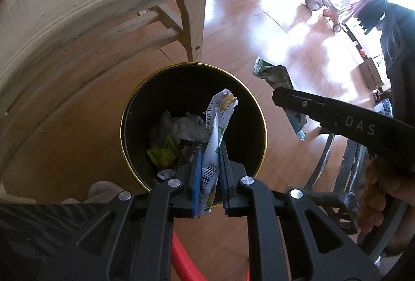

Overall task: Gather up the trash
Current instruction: 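Carry the tube and bottle over the black bin and open both grippers, then move both grippers back over the table toward the foil wrapper and toy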

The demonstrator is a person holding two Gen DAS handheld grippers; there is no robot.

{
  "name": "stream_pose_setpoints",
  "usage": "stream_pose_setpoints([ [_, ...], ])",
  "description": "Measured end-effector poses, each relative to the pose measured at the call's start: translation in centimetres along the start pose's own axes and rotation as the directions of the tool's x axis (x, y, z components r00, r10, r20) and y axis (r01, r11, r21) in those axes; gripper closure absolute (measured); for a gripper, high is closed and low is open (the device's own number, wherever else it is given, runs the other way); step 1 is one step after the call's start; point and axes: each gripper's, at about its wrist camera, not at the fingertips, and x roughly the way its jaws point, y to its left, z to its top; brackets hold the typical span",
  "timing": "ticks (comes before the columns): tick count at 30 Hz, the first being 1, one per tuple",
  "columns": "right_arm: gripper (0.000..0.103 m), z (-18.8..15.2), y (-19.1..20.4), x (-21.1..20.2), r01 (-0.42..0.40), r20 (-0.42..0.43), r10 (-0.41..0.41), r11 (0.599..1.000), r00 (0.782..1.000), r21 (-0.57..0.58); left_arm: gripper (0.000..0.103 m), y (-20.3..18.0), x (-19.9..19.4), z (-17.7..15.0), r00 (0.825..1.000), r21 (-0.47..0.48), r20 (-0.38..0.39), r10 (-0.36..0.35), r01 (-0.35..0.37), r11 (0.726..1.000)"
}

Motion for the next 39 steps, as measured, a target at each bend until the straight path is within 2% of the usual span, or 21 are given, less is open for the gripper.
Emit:
stream_pose_setpoints([
  [1,0.09,0.1,-0.2,-0.1,-0.009,0.01,0.009,1.0,1.0,0.018,0.089,0.1,0.0,0.1,1.0,-0.009,0.003,0.009,-0.009,1.0],
  [2,0.083,0.1,-0.4,-0.2,-0.023,0.021,0.022,0.999,1.0,0.035,0.077,0.3,0.1,0.1,1.0,-0.015,0.001,0.009,-0.009,1.0],
  [3,0.046,0.3,-0.9,-0.5,-0.032,0.029,0.03,0.998,0.999,0.063,0.04,0.4,0.1,0.1,1.0,-0.024,-0.009,-0.007,0.006,1.0],
  [4,0.008,0.4,-1.1,-0.7,-0.038,0.039,0.035,0.996,0.999,0.076,0.019,0.5,0.1,0.1,1.0,-0.029,-0.003,-0.023,0.023,0.999],
  [5,0.008,0.5,-1.4,-0.9,-0.044,0.052,0.039,0.995,0.998,0.09,0.006,0.4,-0.2,0.0,0.999,-0.028,0.014,-0.034,0.034,0.999],
  [8,0.006,0.8,-2.0,-1.6,-0.057,0.063,0.05,0.992,0.997,0.112,0.006,0.0,-0.7,0.2,0.996,-0.008,0.034,-0.087,0.087,0.996],
  [11,0.006,1.2,-2.4,-3.1,-0.015,0.116,0.0,0.992,0.993,0.129,0.006,-0.1,-1.5,0.3,0.995,-0.007,0.056,-0.083,0.083,0.997],
  [13,0.006,1.4,-2.3,-4.3,0.012,0.164,-0.033,0.992,0.986,0.128,0.006,0.0,-3.5,0.7,0.991,-0.015,0.075,-0.112,0.114,0.993],
  [14,0.006,1.6,-2.2,-5.0,0.027,0.194,-0.05,0.992,0.98,0.122,0.006,0.2,-4.7,1.0,0.988,-0.017,0.092,-0.121,0.123,0.992],
  [16,0.006,2.1,-1.2,-6.5,0.062,0.282,-0.083,0.995,0.956,0.081,0.006,1.6,-8.7,2.0,0.976,-0.036,0.182,-0.117,0.125,0.992],
  [19,0.006,3.7,1.4,-7.7,0.113,0.366,-0.11,0.993,0.924,0.011,0.006,4.9,-14.2,3.4,0.952,-0.076,0.306,-0.031,0.057,0.995],
  [21,0.006,5.0,4.3,-8.0,0.08,0.392,-0.057,0.996,0.918,-0.044,0.006,8.5,-17.5,4.0,0.924,-0.119,0.374,0.076,-0.033,0.992],
  [23,0.006,6.0,6.8,-7.7,0.06,0.396,-0.015,0.993,0.918,-0.102,0.006,12.1,-19.6,3.9,0.904,-0.17,0.399,0.155,-0.093,0.981],
  [26,0.006,7.1,12.9,-6.0,0.068,0.401,0.028,0.972,0.916,-0.224,0.006,19.2,-21.4,2.9,0.897,-0.287,0.363,0.251,-0.148,0.947],
  [28,0.006,7.8,17.4,-4.0,0.052,0.368,0.064,0.953,0.928,-0.298,0.006,24.3,-22.6,1.7,0.893,-0.385,0.324,0.312,-0.177,0.906],
  [30,0.006,8.8,21.2,-2.1,0.016,0.326,0.103,0.94,0.94,-0.342,0.006,28.4,-23.7,1.0,0.887,-0.445,0.294,0.355,-0.202,0.873],
  [33,0.006,10.2,26.9,0.3,-0.006,0.291,0.123,0.927,0.949,-0.374,0.006,32.7,-25.0,1.5,0.87,-0.481,0.271,0.413,-0.249,0.841],
  [35,0.006,11.5,30.5,2.2,0.01,0.27,0.096,0.931,0.958,-0.366,0.006,35.1,-25.5,2.7,0.867,-0.484,0.255,0.429,-0.269,0.833],
  [39,0.006,14.6,38.1,5.9,-0.015,0.229,0.108,0.927,0.967,-0.375,0.006,40.9,-24.7,6.4,0.864,-0.497,0.214,0.455,-0.305,0.813],
])
